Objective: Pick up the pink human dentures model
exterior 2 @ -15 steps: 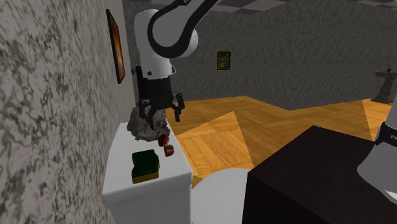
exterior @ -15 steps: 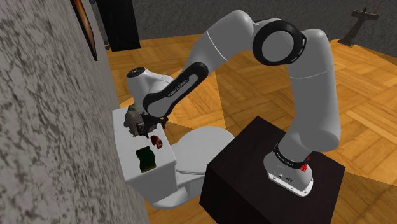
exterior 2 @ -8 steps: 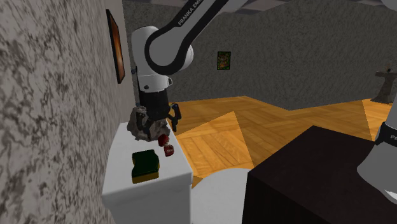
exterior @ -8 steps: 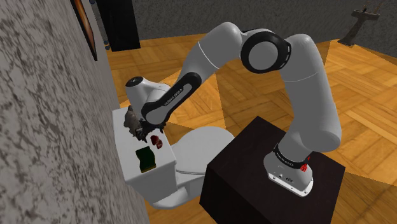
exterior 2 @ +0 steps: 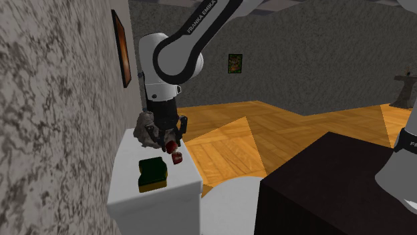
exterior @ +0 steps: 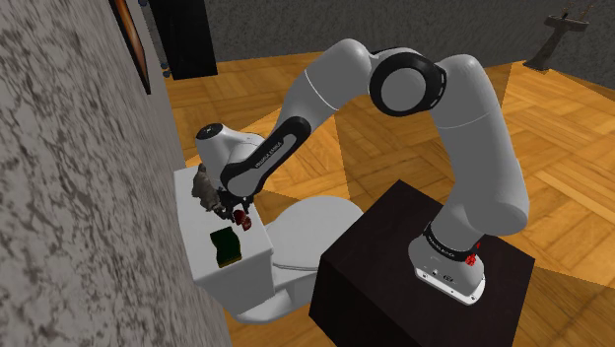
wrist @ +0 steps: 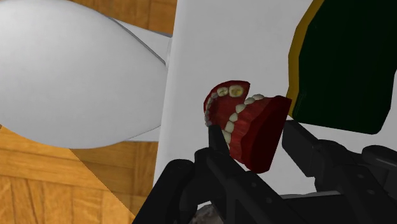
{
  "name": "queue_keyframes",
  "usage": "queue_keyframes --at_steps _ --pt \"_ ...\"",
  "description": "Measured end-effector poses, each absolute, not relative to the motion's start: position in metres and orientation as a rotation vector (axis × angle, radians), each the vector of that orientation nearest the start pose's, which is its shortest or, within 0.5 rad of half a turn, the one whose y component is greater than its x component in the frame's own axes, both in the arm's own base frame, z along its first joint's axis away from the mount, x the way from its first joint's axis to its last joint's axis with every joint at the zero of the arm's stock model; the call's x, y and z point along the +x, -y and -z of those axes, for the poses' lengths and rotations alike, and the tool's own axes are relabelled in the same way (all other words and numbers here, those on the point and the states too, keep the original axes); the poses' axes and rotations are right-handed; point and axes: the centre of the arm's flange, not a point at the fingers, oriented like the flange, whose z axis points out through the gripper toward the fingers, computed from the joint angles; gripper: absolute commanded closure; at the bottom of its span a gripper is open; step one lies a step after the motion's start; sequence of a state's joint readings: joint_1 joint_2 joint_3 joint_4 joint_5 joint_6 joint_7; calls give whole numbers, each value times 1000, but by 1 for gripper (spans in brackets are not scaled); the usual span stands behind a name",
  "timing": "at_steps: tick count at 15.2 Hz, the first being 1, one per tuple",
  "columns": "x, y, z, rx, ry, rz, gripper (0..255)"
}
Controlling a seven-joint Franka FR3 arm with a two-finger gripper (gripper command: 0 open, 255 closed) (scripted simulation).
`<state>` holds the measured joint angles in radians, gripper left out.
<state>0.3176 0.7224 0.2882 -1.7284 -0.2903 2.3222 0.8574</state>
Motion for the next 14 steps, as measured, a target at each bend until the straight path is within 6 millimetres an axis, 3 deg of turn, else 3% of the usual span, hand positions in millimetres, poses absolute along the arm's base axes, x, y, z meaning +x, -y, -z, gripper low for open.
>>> queue_keyframes --at_steps 6,14 --pt "551 -357 -173 -3202 -164 -94 255" --pt "552 -358 -212 -3202 -165 -95 255"
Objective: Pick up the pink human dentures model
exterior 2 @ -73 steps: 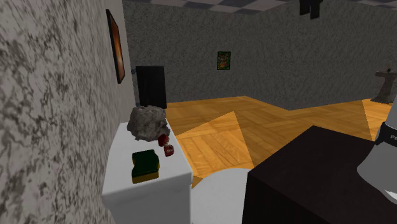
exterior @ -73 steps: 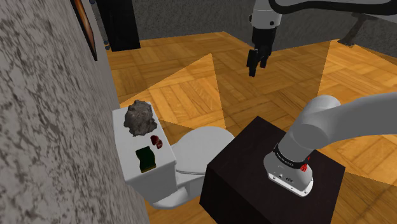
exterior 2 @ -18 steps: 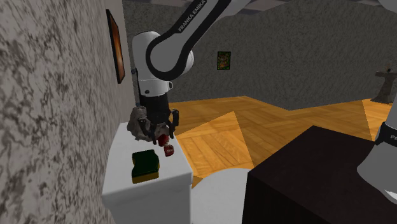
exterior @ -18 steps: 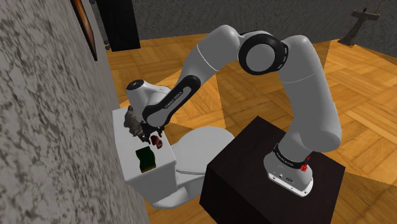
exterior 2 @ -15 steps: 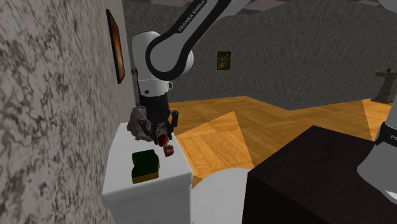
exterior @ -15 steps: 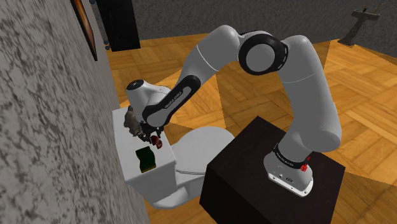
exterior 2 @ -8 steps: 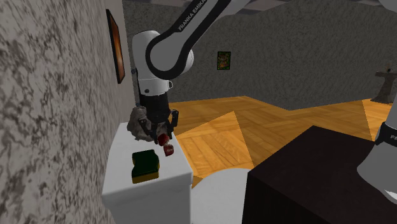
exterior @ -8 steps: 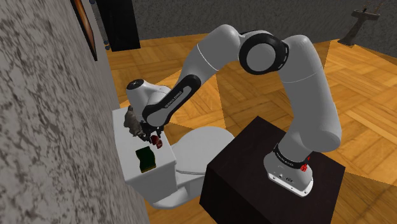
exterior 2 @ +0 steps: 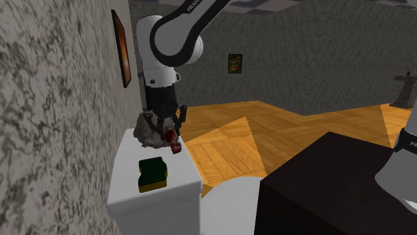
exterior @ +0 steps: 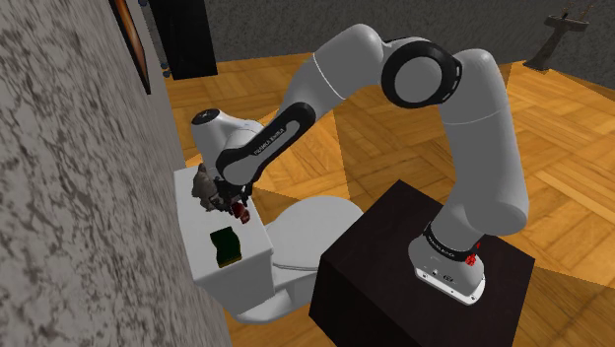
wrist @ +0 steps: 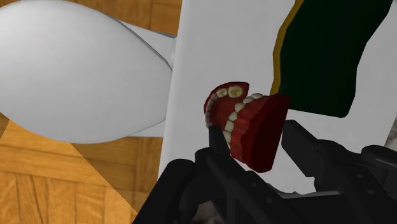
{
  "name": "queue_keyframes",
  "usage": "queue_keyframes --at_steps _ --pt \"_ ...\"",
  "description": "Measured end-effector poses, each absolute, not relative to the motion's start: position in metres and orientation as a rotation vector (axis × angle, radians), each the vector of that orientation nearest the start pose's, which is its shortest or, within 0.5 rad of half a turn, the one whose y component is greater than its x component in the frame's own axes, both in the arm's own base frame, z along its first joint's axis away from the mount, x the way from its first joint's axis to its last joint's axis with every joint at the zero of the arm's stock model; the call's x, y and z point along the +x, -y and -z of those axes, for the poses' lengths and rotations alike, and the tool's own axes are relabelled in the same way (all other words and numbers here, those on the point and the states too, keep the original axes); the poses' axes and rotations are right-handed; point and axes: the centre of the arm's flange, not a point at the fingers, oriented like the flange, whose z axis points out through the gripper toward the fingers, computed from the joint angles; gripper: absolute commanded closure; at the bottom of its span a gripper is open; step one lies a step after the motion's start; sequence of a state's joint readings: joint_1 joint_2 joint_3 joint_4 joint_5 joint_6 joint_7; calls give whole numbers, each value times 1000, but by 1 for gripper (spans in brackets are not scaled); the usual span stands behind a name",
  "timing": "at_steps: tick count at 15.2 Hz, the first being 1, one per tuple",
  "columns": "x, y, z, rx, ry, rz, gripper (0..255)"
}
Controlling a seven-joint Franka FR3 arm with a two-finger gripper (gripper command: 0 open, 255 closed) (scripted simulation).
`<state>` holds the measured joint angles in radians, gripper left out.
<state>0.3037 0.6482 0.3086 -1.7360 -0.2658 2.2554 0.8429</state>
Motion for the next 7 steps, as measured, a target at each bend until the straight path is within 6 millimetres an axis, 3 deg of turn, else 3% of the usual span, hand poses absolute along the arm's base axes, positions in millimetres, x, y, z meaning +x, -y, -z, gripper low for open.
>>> queue_keyframes --at_steps 7 --pt "552 -357 -247 -3202 -165 -94 255"
